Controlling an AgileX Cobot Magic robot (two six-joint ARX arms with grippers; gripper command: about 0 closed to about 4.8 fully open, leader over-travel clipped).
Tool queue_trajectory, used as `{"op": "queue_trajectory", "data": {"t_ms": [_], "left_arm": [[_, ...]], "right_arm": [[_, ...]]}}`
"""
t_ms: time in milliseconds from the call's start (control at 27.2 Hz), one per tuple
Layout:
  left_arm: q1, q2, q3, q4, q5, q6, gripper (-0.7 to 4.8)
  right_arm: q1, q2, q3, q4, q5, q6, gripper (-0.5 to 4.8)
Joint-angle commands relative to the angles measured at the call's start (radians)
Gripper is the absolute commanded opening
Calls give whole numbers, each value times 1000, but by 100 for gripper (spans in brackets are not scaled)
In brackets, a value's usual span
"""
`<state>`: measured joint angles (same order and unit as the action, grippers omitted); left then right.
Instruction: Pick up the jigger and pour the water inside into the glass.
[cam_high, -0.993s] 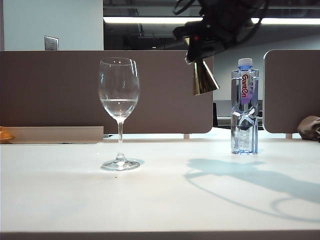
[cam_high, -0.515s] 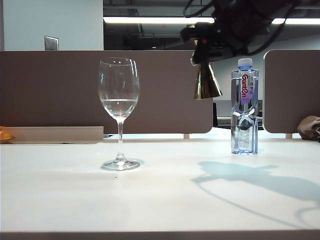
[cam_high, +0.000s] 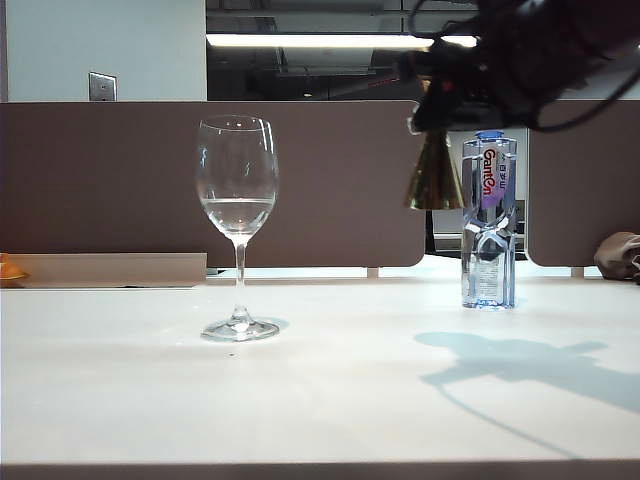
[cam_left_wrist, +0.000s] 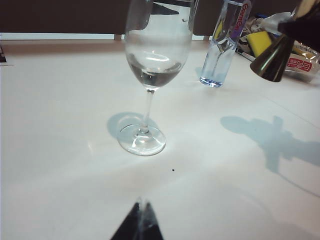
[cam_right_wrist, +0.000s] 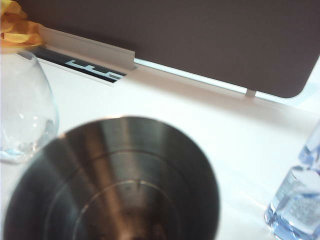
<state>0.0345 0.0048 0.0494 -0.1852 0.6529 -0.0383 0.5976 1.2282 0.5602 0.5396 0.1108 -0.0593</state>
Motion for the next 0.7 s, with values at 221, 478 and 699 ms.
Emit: {"op": "queue_trajectory", "data": {"t_ms": [221, 478, 699], "left_arm": [[1, 1, 5, 6, 2, 4, -5], [1, 1, 5, 6, 2, 4, -5], [1, 1, 5, 6, 2, 4, -5]], "right_arm": [[1, -29, -118, 120, -1, 15, 85], [-37, -11, -203, 168, -6, 35, 85], [-92, 96, -223, 294, -74, 42, 85]]}}
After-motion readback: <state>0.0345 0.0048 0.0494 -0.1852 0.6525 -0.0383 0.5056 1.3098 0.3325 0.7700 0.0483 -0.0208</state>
